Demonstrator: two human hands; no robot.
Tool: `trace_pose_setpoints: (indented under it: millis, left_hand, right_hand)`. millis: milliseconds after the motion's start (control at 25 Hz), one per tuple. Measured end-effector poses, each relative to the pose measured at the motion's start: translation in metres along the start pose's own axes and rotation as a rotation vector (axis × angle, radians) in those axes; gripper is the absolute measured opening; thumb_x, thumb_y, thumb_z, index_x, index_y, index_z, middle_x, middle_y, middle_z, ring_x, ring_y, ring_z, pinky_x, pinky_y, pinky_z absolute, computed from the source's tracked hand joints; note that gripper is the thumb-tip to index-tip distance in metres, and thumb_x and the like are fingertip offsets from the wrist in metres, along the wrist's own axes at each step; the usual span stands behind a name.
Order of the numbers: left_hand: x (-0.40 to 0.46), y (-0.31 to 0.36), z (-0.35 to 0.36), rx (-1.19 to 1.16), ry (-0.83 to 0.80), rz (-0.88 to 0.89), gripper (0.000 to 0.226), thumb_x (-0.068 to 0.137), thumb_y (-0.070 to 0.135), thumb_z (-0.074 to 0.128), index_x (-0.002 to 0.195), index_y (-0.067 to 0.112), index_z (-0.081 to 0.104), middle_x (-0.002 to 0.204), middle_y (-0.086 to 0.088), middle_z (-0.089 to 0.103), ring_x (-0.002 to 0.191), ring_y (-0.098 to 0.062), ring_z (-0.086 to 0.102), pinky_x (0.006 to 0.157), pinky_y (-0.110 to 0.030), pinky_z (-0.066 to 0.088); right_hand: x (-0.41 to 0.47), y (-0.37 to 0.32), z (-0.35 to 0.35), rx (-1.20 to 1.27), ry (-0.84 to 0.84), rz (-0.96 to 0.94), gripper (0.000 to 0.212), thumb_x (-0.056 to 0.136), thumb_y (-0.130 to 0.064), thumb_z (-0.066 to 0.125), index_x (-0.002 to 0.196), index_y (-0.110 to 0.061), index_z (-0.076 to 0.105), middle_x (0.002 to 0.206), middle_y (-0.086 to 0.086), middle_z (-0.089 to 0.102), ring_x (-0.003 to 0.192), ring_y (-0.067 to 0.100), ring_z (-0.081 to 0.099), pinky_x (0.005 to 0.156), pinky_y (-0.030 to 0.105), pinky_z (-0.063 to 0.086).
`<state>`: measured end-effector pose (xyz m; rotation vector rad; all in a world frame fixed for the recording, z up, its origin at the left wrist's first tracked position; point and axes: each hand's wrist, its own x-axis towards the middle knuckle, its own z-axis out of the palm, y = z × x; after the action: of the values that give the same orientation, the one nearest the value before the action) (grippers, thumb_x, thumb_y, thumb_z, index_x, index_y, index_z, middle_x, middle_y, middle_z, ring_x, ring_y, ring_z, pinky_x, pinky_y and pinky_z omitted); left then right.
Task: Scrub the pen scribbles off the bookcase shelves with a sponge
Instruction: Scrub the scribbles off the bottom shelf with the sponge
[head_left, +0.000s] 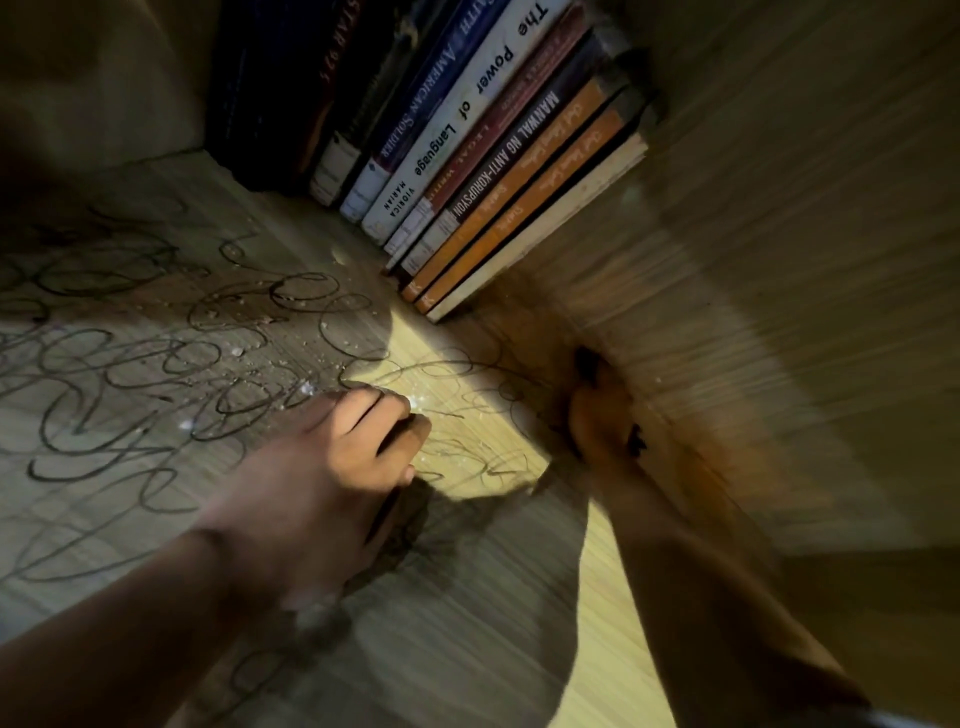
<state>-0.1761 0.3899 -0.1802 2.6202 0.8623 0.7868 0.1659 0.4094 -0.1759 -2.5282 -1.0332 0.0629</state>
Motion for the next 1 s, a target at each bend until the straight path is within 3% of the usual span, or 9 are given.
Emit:
trace_pose_setpoints:
  millis: [80, 160, 280, 400, 560, 640, 720, 880, 1000]
  left_hand:
    - [0.0, 0.0, 0.0, -0.009, 0.011, 0.004, 0.045, 0.086, 0.03, 0.041, 0.119, 0.008, 0.062, 0.107, -0.01, 0.06, 0.091, -0.03, 0.058, 0.075, -0.043, 0.053]
    - [-0.001, -0.001, 0.002, 0.003, 0.005, 0.01, 0.045, 0.086, 0.029, 0.042, 0.121, 0.009, 0.061, 0.109, -0.01, 0.059, 0.092, -0.03, 0.057, 0.075, -0.045, 0.052]
    - [0.0, -0.003, 0.009, 0.058, 0.023, 0.023, 0.044, 0.086, 0.028, 0.04, 0.119, 0.007, 0.061, 0.106, -0.012, 0.058, 0.089, -0.032, 0.055, 0.071, -0.047, 0.05]
    - [0.001, -0.004, 0.014, 0.063, 0.056, 0.018, 0.044, 0.084, 0.025, 0.045, 0.119, 0.005, 0.06, 0.103, -0.013, 0.059, 0.087, -0.032, 0.055, 0.067, -0.046, 0.05]
    - [-0.002, -0.006, 0.011, 0.041, 0.036, 0.032, 0.049, 0.084, 0.026, 0.053, 0.129, 0.006, 0.056, 0.109, -0.009, 0.056, 0.095, -0.028, 0.055, 0.077, -0.044, 0.051]
    - [-0.001, -0.004, 0.011, 0.033, 0.048, 0.034, 0.049, 0.087, 0.026, 0.047, 0.13, 0.005, 0.056, 0.111, -0.01, 0.057, 0.097, -0.029, 0.055, 0.08, -0.045, 0.05]
    - [0.001, -0.006, 0.013, 0.042, 0.062, 0.035, 0.048, 0.085, 0.025, 0.046, 0.128, 0.004, 0.056, 0.109, -0.012, 0.057, 0.094, -0.03, 0.055, 0.077, -0.046, 0.05]
    - [0.002, -0.006, 0.021, 0.089, 0.064, 0.008, 0.05, 0.088, 0.03, 0.036, 0.126, 0.006, 0.058, 0.108, -0.013, 0.057, 0.091, -0.029, 0.054, 0.074, -0.044, 0.052]
    - [0.001, -0.01, 0.017, 0.11, 0.043, 0.014, 0.054, 0.088, 0.037, 0.032, 0.129, 0.01, 0.057, 0.115, -0.013, 0.058, 0.101, -0.03, 0.053, 0.085, -0.045, 0.049]
  right_hand:
    - [-0.045, -0.002, -0.008, 0.011, -0.195, -0.292, 0.051, 0.096, -0.033, 0.028, 0.145, -0.024, 0.041, 0.151, -0.007, 0.034, 0.141, 0.012, 0.026, 0.118, 0.031, 0.015]
    - [-0.092, 0.032, -0.043, 0.042, -0.341, -0.415, 0.049, 0.097, -0.031, 0.029, 0.146, -0.031, 0.036, 0.154, -0.009, 0.026, 0.143, 0.006, 0.017, 0.119, 0.024, 0.007]
    - [-0.075, 0.078, -0.071, 0.059, -0.232, -0.239, 0.038, 0.105, -0.026, 0.031, 0.139, -0.038, 0.041, 0.15, -0.006, 0.036, 0.138, 0.009, 0.031, 0.118, 0.032, 0.019]
    - [-0.03, 0.067, -0.045, -0.054, -0.044, -0.025, 0.051, 0.098, -0.046, 0.022, 0.144, -0.032, 0.037, 0.151, -0.002, 0.036, 0.139, 0.022, 0.032, 0.117, 0.043, 0.021]
    - [-0.109, 0.077, -0.043, -0.108, -0.198, -0.429, 0.051, 0.099, -0.052, 0.019, 0.145, -0.034, 0.032, 0.153, -0.009, 0.028, 0.144, 0.009, 0.02, 0.116, 0.021, 0.01]
    - [-0.164, 0.118, -0.075, -0.069, -0.173, -0.394, 0.05, 0.094, -0.059, 0.024, 0.14, -0.046, 0.039, 0.149, -0.015, 0.035, 0.142, 0.002, 0.022, 0.113, 0.015, 0.013]
    - [-0.165, 0.153, -0.095, -0.086, -0.113, -0.213, 0.045, 0.087, -0.068, 0.022, 0.131, -0.067, 0.032, 0.147, -0.018, 0.037, 0.14, 0.001, 0.025, 0.114, 0.025, 0.017]
    - [-0.078, 0.135, -0.078, -0.089, -0.015, 0.145, 0.068, 0.07, -0.092, 0.016, 0.133, -0.067, 0.023, 0.154, -0.004, 0.032, 0.141, 0.023, 0.03, 0.115, 0.051, 0.021]
    - [-0.073, 0.057, -0.046, -0.186, -0.069, -0.066, 0.07, 0.082, -0.078, 0.016, 0.143, -0.047, 0.03, 0.15, -0.006, 0.037, 0.137, 0.022, 0.035, 0.112, 0.05, 0.027]
